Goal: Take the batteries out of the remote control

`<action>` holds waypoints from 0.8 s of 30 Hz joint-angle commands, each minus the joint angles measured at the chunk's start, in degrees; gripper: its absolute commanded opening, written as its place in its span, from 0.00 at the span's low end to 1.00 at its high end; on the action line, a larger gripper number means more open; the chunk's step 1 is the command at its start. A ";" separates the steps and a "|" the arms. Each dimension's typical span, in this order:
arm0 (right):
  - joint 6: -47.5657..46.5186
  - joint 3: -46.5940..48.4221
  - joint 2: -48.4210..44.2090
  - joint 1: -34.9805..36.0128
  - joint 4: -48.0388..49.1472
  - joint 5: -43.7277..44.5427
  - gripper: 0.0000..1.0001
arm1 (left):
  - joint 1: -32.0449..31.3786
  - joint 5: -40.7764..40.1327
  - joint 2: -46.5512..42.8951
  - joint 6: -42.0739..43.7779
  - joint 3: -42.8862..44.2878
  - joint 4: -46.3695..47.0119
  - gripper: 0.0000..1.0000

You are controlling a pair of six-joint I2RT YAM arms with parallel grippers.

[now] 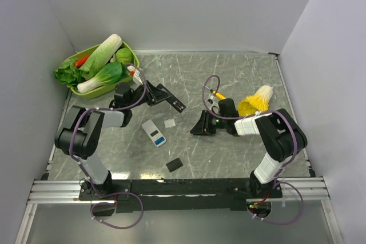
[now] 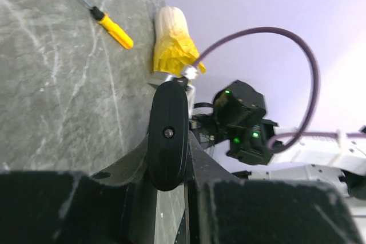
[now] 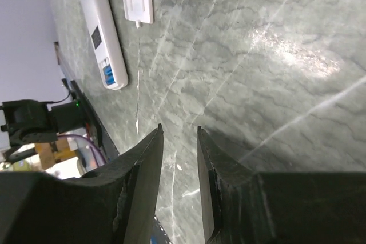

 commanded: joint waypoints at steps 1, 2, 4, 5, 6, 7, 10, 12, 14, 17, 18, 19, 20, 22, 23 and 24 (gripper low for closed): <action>-2.51 2.80 -6.19 -0.31 -5.64 3.49 0.39 | -0.18 -5.26 -4.29 5.33 1.30 -7.06 0.01; -2.69 2.89 -6.98 -0.22 -6.35 3.76 0.40 | -0.18 -6.66 -5.52 6.31 2.18 -9.54 0.01; -3.91 3.06 -9.35 0.39 -8.62 3.77 0.43 | -0.10 -10.52 -6.93 8.77 3.32 -16.46 0.01; -4.88 3.50 -10.15 0.92 -9.95 4.03 0.44 | -0.10 -11.85 -8.50 9.13 3.76 -18.07 0.01; -7.06 3.68 -11.11 1.62 -11.44 4.72 0.47 | -0.01 -13.52 -9.48 9.05 4.11 -20.96 0.01; -8.04 3.51 -13.04 3.54 -13.72 5.60 0.48 | 0.17 -17.71 -10.36 9.22 5.42 -27.77 0.01; -9.46 2.20 -16.73 8.54 -17.07 10.26 0.54 | 1.13 -24.66 -13.08 10.01 8.32 -38.36 0.01; -9.72 0.87 -18.32 12.41 -17.96 13.95 0.62 | 2.36 -27.23 -15.54 10.36 8.77 -45.49 0.01; -10.16 -0.97 -21.22 18.74 -18.31 17.02 0.63 | 3.41 -28.64 -18.43 10.28 8.08 -49.18 0.01; -10.25 -5.89 -25.88 24.63 -11.23 15.82 0.59 | 6.75 -26.82 -22.04 10.45 7.11 -52.09 0.01; -9.99 -7.03 -27.89 25.78 -9.71 14.15 0.56 | 8.67 -26.19 -22.92 10.63 7.02 -54.01 0.01; -10.07 -8.43 -28.52 26.66 -8.74 13.27 0.54 | 9.56 -25.75 -24.67 11.15 6.76 -54.82 0.01; -10.25 -8.80 -28.79 28.59 -8.21 12.47 0.50 | 11.31 -25.05 -25.56 11.42 6.75 -55.26 0.01; -10.25 -8.80 -28.35 30.01 -7.94 10.28 0.46 | 12.90 -24.44 -27.23 12.38 6.49 -57.90 0.01; -10.34 -8.54 -27.83 30.88 -7.85 9.66 0.43 | 13.43 -23.91 -28.55 12.65 6.49 -58.42 0.01; -10.34 -8.45 -27.21 32.63 -7.68 9.57 0.42 | 14.31 -23.03 -28.99 12.91 6.40 -58.69 0.01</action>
